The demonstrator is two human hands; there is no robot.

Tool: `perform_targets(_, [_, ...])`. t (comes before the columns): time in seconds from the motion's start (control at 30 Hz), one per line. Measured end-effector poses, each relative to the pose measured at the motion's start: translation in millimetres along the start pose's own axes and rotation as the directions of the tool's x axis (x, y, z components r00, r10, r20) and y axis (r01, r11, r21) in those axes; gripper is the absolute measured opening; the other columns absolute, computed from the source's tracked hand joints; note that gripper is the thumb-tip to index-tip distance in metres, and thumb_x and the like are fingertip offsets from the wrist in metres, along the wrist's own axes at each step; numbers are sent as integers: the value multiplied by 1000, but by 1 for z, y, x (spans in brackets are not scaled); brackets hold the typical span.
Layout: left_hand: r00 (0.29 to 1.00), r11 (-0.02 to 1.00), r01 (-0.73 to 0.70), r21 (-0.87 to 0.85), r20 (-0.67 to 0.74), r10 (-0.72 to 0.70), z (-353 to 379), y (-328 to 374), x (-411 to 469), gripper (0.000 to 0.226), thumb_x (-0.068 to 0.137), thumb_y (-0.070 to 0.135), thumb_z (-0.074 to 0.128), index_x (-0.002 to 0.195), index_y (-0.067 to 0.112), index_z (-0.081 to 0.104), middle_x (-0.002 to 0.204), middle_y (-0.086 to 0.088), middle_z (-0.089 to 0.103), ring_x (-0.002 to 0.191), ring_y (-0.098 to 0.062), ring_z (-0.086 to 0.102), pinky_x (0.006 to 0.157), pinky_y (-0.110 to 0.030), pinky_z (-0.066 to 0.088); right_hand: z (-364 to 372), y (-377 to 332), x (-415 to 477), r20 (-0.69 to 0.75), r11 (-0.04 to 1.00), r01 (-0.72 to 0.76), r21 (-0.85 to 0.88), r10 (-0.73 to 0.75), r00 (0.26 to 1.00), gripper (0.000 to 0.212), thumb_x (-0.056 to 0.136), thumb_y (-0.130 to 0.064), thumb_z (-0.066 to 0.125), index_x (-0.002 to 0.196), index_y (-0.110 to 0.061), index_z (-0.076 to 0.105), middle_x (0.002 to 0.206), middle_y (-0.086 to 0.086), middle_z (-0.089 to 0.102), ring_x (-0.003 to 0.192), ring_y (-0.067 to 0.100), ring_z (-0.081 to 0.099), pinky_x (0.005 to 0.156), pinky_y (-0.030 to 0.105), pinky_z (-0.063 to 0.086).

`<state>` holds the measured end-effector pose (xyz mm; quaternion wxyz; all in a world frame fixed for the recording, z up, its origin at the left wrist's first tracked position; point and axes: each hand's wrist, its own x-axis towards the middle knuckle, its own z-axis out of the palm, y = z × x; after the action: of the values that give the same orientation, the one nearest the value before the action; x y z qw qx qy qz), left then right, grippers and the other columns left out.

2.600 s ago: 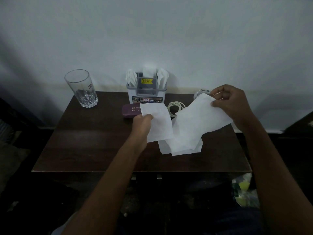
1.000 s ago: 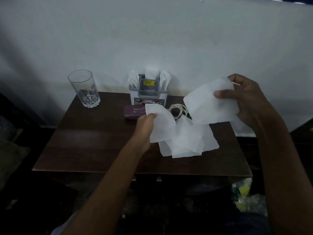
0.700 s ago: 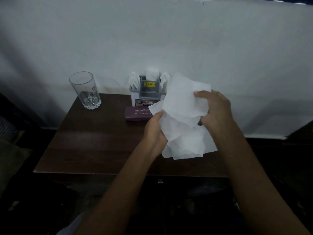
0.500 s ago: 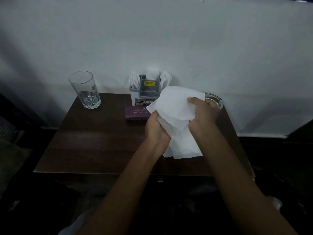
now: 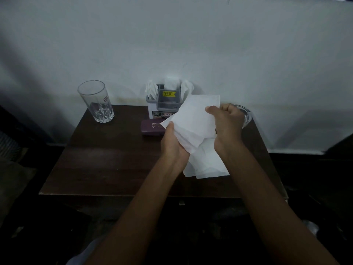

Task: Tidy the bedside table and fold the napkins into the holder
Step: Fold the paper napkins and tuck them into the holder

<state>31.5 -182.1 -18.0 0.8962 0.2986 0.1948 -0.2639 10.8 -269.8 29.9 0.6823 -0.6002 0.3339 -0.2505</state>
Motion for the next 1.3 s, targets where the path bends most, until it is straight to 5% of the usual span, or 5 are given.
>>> perform_targets(0.37, [1000,1000,-4,10,26,4,-4,2,5,46,97,38,43,133,11,49,134,-9,56,117,-27,56,95,-41,47,-6,6,9,86,977,-155,149,144,986,25,74,11,58,71,-9,44,98,14,56,94,31,59,60,34,57])
perform_targets(0.73, [999,999,-29,39,31,27,-6,3,10,45,97,36,42,134,12,49,134,-10,57,122,-27,55,105,-41,42,-41,-5,37,-102,999,24,-28,-27,994,25,70,5,61,60,-15,49,66,-1,50,67,20,50,66,36,46])
perform_targets(0.97, [999,1000,-11,17,50,10,-3,4,3,42,95,35,45,131,12,52,129,-11,60,117,-27,58,101,-41,44,-52,-46,29,16,967,190,167,-196,981,27,80,4,51,65,-17,47,70,-2,49,64,12,51,52,19,42])
perform_targets(1.17, [991,990,-28,135,136,10,-5,1,4,37,96,23,47,128,5,54,128,-14,60,117,-27,58,98,-40,47,-21,-51,5,218,884,-11,468,-104,970,24,85,7,44,75,-14,47,55,-6,58,48,8,59,49,17,47])
perform_targets(1.3, [990,990,-7,143,142,-14,-6,0,7,38,96,22,48,129,4,54,129,-14,60,119,-28,57,101,-41,46,-9,-27,1,215,959,-42,282,-20,976,20,86,2,50,78,-16,49,76,4,59,67,19,57,57,26,45])
